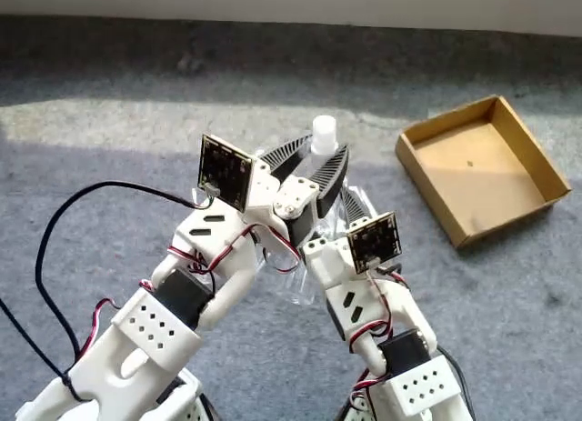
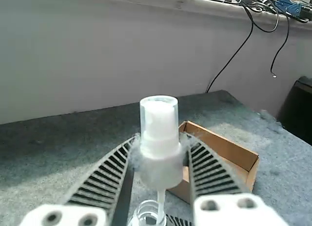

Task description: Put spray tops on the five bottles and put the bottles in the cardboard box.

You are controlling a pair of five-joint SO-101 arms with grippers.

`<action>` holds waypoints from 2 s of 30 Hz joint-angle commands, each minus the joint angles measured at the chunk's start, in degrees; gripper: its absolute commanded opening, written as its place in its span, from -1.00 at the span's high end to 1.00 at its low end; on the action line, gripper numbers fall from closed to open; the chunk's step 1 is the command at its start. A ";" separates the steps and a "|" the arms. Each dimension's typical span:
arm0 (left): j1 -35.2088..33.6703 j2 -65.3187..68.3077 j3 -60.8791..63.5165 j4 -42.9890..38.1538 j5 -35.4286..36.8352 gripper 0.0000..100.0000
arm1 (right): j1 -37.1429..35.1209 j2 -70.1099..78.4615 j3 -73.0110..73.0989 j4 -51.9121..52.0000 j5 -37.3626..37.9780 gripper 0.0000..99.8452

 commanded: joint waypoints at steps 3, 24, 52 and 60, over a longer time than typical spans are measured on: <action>-0.75 -1.36 0.48 0.18 -4.13 0.99 | -0.57 -0.84 -0.75 0.22 0.79 0.84; -0.66 -1.45 9.71 -0.18 -14.77 0.99 | -0.48 -0.84 -1.10 0.92 -2.55 0.84; -2.77 -1.36 15.96 -4.84 -2.55 0.99 | -0.48 -0.92 -5.85 10.51 -6.77 0.84; -1.10 -1.36 15.69 -6.33 -2.64 0.99 | -0.48 -0.92 -5.58 10.51 -2.55 0.84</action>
